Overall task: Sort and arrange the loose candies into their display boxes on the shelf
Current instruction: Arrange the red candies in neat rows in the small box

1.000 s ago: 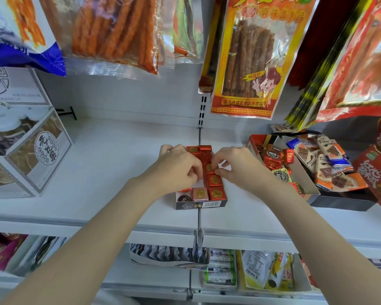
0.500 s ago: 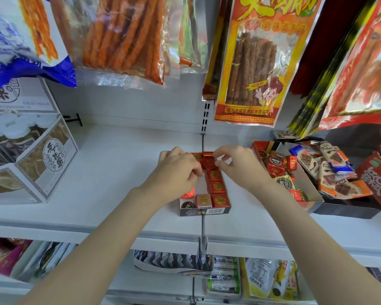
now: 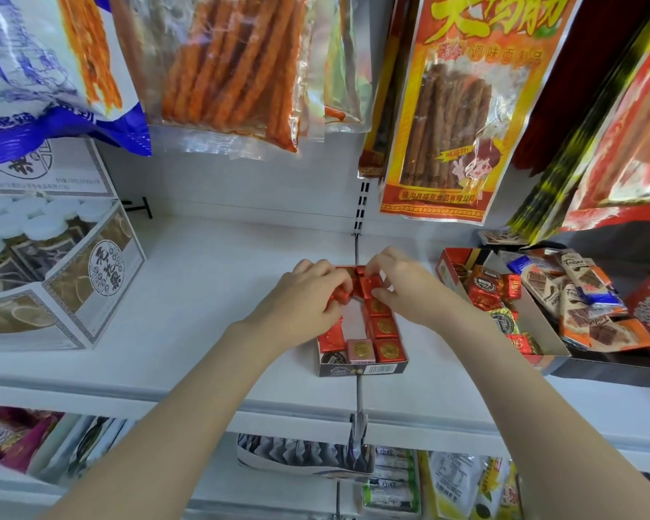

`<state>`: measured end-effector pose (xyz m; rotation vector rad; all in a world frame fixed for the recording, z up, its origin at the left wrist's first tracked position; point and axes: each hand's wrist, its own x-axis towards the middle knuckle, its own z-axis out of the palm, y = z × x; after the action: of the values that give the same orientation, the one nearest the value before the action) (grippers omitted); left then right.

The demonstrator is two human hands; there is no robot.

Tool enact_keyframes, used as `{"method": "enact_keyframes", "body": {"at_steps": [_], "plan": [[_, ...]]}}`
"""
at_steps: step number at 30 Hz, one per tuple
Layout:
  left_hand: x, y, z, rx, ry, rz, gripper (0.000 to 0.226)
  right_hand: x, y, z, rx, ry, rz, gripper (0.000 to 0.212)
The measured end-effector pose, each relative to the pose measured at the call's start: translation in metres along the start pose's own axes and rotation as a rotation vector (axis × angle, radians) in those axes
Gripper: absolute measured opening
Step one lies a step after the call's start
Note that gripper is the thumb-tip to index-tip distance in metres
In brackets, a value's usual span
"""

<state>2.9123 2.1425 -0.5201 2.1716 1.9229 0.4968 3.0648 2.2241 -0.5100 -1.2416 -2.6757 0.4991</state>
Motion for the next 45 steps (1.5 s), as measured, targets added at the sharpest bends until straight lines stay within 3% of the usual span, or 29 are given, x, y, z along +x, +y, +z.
{"method": "enact_keyframes", "body": {"at_steps": [3,10,20,27,33,45], "plan": [[0.001,0.001,-0.001,0.017,0.024,0.009,0.019,-0.001,0.003,-0.002,0.071,0.063,0.043,0.01],[0.015,0.005,-0.003,0.042,0.05,-0.066,0.026,-0.007,0.012,-0.018,0.349,0.322,0.151,0.023],[0.044,0.023,0.01,0.186,-0.134,-0.101,0.042,-0.024,0.021,-0.019,0.348,0.305,0.134,0.025],[0.049,0.025,0.014,0.128,-0.026,-0.117,0.034,-0.029,0.024,-0.023,0.324,0.294,0.127,0.026],[0.048,0.025,0.014,0.074,0.022,-0.028,0.015,-0.03,0.024,-0.023,0.314,0.282,0.133,0.026],[0.045,0.027,0.017,-0.033,0.046,-0.023,0.022,-0.031,0.024,-0.023,0.301,0.268,0.135,0.026]]}}
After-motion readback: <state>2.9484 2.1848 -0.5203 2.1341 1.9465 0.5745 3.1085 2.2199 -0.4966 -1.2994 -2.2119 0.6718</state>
